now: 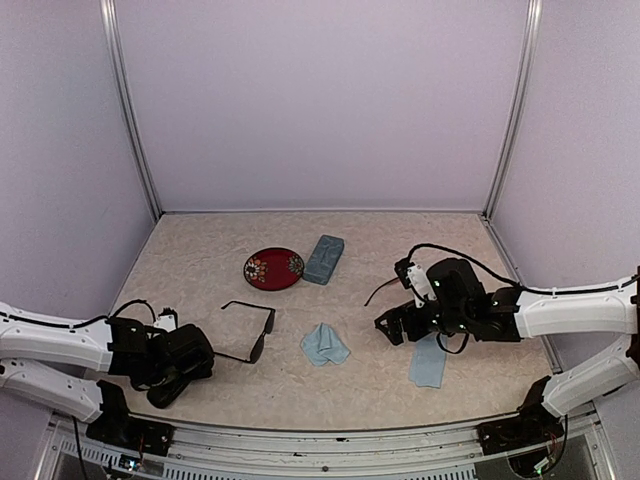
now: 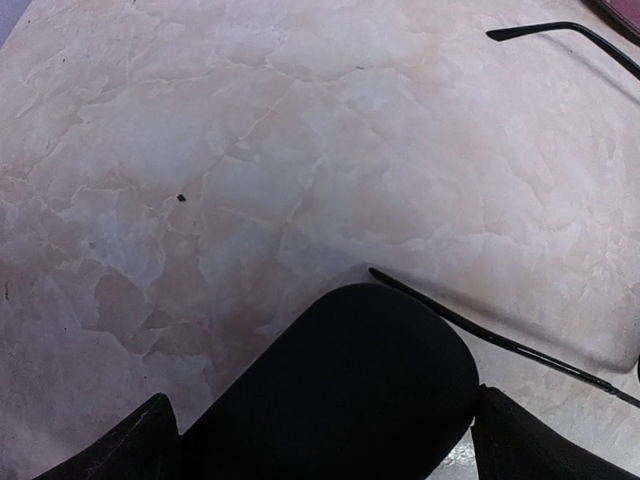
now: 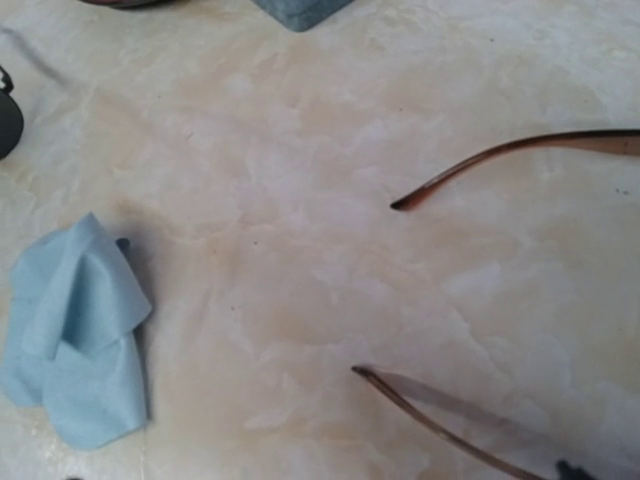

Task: Organize the sunglasses
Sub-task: Move the sunglasses case to the center of the board.

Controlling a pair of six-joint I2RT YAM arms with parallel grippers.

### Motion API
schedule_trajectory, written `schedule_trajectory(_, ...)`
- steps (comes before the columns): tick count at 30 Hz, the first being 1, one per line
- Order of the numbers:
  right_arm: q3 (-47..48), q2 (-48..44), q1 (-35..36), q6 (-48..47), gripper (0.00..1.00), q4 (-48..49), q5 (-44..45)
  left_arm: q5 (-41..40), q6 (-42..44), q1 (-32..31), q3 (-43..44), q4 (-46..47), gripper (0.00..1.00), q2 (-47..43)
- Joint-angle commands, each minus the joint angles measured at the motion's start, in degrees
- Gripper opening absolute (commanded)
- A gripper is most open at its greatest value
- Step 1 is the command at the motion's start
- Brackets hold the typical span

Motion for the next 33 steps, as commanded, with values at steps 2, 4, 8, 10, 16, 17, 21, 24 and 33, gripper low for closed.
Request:
schedule_trajectory(2,-1.1,-1.3,0.5,0.8,1.00,1.8,-0.4,5.3,0.3,-3.0,0.2,4.1,0.99,1.3)
schedule_trajectory(4,-1.1,-1.2,0.6,0.8,1.00,1.8,-0.4,6.6,-0.5,-4.7,0.2,4.7,0.99,1.7)
schedule_trajectory(8,-1.5,-1.2,0.5,0.9,1.00,2.1,-0.4,7.6,-2.5,-8.2,1.2,3.0,0.99,4.1)
schedule_trajectory(10,-1.7,-1.0,0.5,1.0,1.00,2.4,-0.5,8.2,-2.8,-9.3,1.7,2.7,0.99,5.3)
schedule_trajectory(16,-1.2,0.5,0.6,1.0,1.00,3.0,-1.9,9.2,-2.3,-12.7,5.8,1.2,0.99,9.0)
schedule_trajectory(17,-1.0,0.8,0.5,1.0,1.00,3.0,-2.1,9.5,-2.0,-13.2,6.5,1.1,0.99,9.5)
schedule_trajectory(21,-0.5,1.5,0.6,0.9,1.00,3.2,-2.4,10.4,-0.2,-14.0,8.4,1.2,0.99,10.5)
schedule_trajectory(24,0.0,2.1,0.6,0.8,1.00,3.1,-2.5,10.2,0.7,-14.0,9.1,-0.3,0.99,9.9)
schedule_trajectory(33,-0.7,3.1,1.0,1.6,1.00,4.3,-2.6,9.2,2.0,-11.3,6.1,-4.3,0.99,4.7)
